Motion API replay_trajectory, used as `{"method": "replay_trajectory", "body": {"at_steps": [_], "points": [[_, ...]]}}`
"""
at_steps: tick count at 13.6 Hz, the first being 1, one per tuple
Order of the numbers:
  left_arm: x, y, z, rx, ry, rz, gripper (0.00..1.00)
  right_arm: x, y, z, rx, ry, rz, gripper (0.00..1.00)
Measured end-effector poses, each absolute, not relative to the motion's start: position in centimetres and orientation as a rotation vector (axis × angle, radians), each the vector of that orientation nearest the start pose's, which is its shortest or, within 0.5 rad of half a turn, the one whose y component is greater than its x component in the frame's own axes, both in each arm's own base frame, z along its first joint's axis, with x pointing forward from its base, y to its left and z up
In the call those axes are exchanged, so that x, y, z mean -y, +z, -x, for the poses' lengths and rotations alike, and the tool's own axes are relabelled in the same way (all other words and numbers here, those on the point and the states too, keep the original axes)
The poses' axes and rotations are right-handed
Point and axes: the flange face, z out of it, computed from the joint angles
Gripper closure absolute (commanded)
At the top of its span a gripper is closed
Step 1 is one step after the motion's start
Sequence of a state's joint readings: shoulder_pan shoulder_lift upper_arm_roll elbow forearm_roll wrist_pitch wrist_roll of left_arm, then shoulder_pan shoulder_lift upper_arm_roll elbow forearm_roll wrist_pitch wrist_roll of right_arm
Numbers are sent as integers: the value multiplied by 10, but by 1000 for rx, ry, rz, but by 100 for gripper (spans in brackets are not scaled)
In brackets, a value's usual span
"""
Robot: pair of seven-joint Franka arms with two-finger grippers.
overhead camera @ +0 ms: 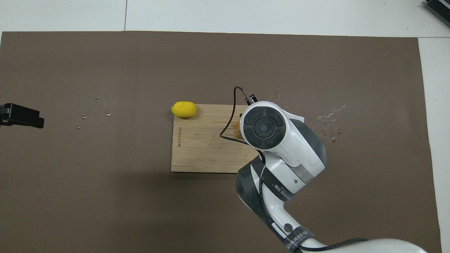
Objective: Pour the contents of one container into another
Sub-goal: 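Tilt the glass with the right gripper to pour into the metal cup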
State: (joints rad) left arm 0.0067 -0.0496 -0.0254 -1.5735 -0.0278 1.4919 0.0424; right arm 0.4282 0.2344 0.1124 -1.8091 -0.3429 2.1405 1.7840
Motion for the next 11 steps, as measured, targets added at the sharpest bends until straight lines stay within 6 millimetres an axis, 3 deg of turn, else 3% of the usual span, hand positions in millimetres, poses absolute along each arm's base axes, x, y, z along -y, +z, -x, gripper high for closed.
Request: {"method": "replay_trajectory", "body": {"at_steps": [5,11], "points": [[12,644,-532,-79,36,3172,0,-307,424,-549,-1632,-423,2691,100],[13,643,-532,-83,37,3173,0,-303,432,-550,-1736,-230,2573,100]]}}
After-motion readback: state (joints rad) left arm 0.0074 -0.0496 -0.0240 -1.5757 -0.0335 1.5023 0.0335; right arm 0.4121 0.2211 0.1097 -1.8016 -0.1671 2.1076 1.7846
